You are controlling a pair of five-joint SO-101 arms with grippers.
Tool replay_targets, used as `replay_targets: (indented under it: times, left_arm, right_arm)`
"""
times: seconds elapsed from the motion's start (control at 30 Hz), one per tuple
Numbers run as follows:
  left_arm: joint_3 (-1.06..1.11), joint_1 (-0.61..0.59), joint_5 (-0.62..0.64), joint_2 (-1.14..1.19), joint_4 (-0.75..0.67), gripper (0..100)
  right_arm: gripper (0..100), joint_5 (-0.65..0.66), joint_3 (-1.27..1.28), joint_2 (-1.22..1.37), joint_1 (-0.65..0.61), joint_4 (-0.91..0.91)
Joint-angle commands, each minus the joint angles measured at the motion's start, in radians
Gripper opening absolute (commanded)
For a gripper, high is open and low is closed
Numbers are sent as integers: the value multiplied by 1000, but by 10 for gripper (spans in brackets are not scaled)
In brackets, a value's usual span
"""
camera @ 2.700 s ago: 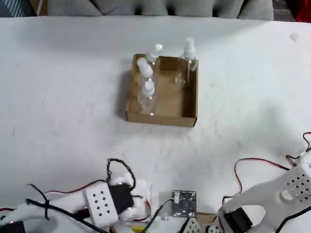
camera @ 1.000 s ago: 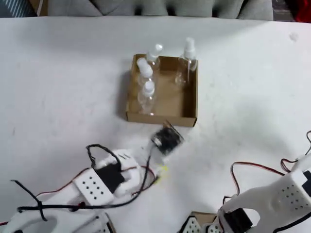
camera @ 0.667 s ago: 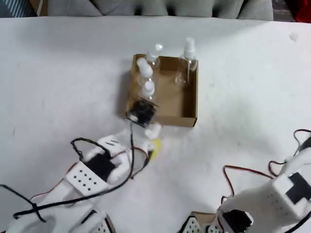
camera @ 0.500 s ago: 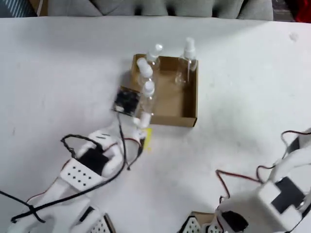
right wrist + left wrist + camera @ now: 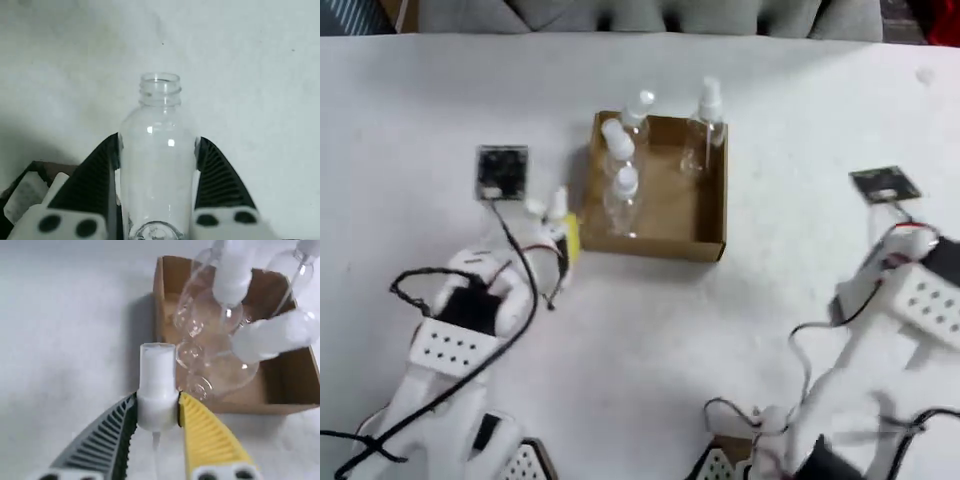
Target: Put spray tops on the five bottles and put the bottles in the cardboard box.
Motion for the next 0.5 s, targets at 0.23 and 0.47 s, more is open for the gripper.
replay_targets:
  times: [0.23, 0.47]
  left_arm:
    - [-66, -220, 470, -1, -166, 24]
    - [-66, -341, 701, -1, -259, 24]
  right_arm:
    - [15, -381, 106, -341, -572, -87]
    - [15, -537, 227, -348, -944, -367]
